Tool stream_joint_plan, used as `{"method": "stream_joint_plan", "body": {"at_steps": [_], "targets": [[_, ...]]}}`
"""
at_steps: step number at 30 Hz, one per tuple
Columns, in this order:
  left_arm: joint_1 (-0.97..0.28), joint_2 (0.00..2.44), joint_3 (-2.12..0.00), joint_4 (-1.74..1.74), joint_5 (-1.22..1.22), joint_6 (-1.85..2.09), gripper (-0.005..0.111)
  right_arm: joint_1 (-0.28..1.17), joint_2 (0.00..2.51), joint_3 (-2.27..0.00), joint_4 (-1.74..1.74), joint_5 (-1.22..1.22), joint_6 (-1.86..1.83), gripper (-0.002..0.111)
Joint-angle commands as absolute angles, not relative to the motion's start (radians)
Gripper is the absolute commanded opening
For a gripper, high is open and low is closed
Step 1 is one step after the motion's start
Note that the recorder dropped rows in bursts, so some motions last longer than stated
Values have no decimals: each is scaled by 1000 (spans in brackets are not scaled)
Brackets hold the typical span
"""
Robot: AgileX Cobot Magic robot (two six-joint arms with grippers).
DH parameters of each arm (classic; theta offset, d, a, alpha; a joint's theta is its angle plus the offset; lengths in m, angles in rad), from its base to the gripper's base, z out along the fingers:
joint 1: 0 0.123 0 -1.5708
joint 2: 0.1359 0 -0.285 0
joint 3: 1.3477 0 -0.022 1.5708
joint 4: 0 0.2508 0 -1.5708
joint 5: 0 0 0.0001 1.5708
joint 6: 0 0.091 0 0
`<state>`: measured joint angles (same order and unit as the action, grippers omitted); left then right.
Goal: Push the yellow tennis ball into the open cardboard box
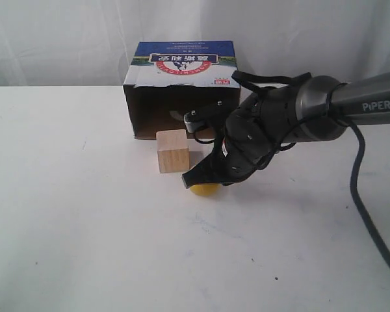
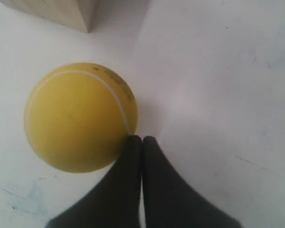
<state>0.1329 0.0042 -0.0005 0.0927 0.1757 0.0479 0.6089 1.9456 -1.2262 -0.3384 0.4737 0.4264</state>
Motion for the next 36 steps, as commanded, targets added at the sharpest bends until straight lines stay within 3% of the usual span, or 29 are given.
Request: {"method": "stream_joint_plan", "body": {"at_steps": [1,13,23,36], "targets": [[127,0,0,89,172,49,0,605,1932,-1225,-352,472,444,0],[127,0,0,89,172,49,0,616,1782,-1225,-292,484,473,0],[127,0,0,89,172,49,0,639,1909,-1225,-82,210,434,0],[127,0,0,89,172,49,0,639,1974,-1225,-74,347,370,0]]}}
